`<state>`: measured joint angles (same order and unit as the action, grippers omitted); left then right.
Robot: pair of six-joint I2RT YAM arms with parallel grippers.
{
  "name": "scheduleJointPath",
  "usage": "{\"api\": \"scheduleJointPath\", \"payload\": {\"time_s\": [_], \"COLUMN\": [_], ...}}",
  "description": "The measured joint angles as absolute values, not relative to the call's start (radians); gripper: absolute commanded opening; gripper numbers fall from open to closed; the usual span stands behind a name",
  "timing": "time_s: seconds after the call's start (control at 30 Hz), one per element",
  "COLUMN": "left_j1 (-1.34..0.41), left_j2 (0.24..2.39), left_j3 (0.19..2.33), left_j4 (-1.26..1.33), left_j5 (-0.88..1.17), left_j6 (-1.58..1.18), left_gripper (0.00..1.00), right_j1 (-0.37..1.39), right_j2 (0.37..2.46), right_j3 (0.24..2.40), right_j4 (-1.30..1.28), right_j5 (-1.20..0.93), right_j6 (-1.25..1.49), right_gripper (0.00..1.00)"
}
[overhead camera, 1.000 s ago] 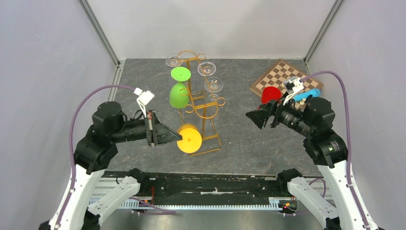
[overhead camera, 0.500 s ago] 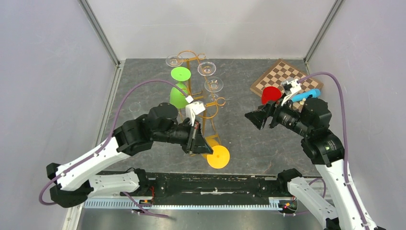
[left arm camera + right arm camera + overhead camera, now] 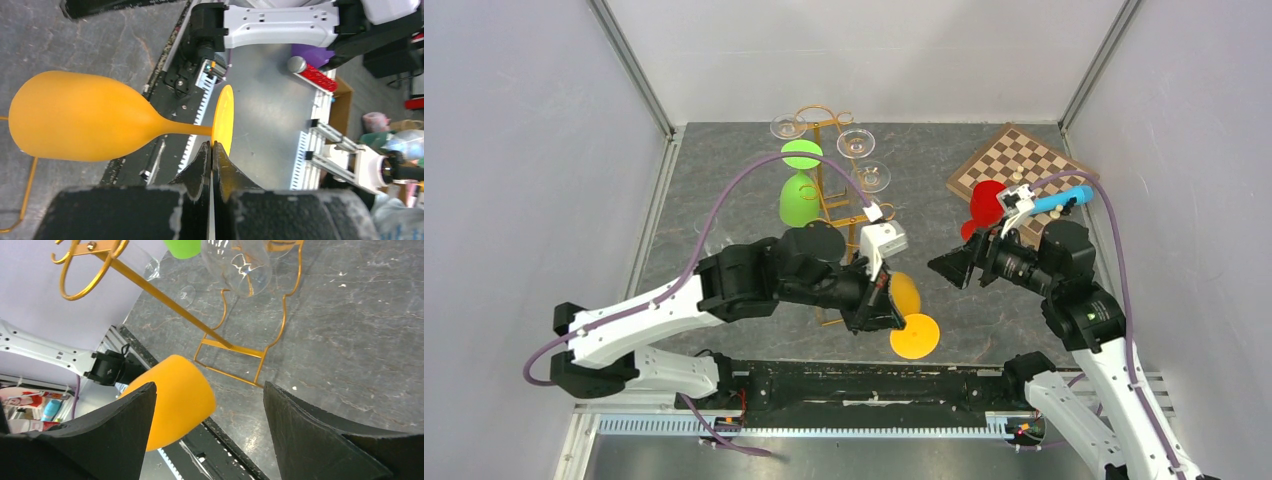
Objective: Take the wine glass off the wine glass rack
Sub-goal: Place the wine glass at the center of the board.
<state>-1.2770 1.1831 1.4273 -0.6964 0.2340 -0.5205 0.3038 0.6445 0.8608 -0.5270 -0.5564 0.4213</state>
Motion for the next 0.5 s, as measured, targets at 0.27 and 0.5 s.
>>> {"api": "scheduleJointPath", "payload": {"time_s": [0.27,0.5], "left_j1": [-1.314,-1.358], "left_j2": [1.279,1.303], "left_j3": [1.464,1.489], "left_j4": [-0.738,-0.762], "left_j5": [0.123,0.017], "left_j6": [-0.393,-0.300], "left_gripper": [0.02,0.02], "right_j1": [0.304,0.304], "right_j2": [0.592,0.548], "right_j3": [0.842,0.776], "right_j4": [-0.507,-0.501], "right_j5": [-0.617,-0.655], "right_j6": [0.490,0.537], "right_gripper": [0.81,0.81]}}
